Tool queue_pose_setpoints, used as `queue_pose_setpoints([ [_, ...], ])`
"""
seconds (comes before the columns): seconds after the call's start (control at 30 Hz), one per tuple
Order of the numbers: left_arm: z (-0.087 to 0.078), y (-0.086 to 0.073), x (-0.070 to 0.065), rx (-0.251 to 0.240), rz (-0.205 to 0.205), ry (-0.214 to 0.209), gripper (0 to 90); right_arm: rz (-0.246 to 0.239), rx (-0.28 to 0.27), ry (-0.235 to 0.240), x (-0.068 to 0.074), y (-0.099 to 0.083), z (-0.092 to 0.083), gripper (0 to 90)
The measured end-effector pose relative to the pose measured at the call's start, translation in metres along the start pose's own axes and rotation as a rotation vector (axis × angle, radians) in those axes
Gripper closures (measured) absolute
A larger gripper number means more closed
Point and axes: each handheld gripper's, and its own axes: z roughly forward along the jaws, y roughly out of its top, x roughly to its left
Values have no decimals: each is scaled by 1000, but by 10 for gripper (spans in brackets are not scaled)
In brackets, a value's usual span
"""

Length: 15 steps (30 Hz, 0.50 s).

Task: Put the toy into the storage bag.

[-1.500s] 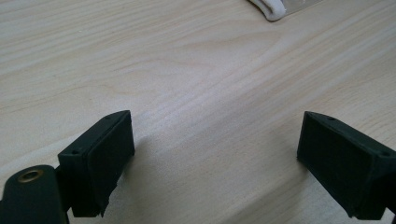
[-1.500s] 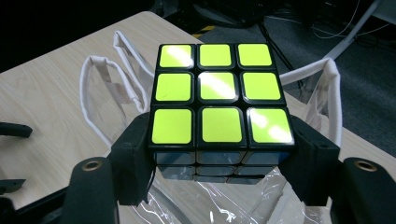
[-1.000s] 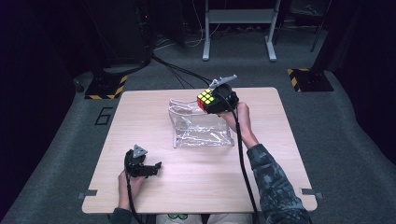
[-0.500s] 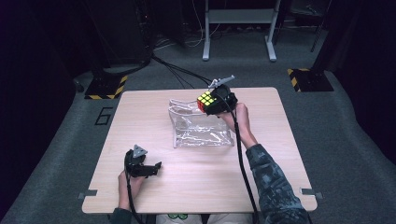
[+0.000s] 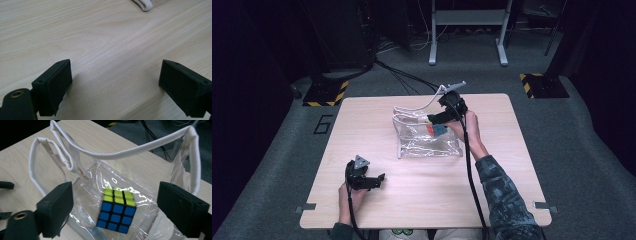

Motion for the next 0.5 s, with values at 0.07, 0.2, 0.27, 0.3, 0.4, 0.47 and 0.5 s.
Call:
queue_pose_setpoints([
  [0.07,0,0,0,0,-1,0,115,-1,7,10,2,0,-4,63],
  [0.2,0,0,0,0,-1,0,116,-38,-5,3,4,-2,-14,23],
  [0.27,0,0,0,-1,-1,0,117,-31,-18,-5,6,-4,-20,0],
  [0.3,0,0,0,0,-1,1,117,-30,-24,-5,7,-5,-23,0],
  [0.4,0,0,0,0,-2,0,117,-21,-31,-14,8,-11,-32,0],
  [0.47,0,0,-1,-8,-12,2,117,-34,-45,-19,7,-15,-38,0],
  [0.5,0,0,-1,-7,-11,2,117,-27,-51,-22,8,-17,-41,0],
])
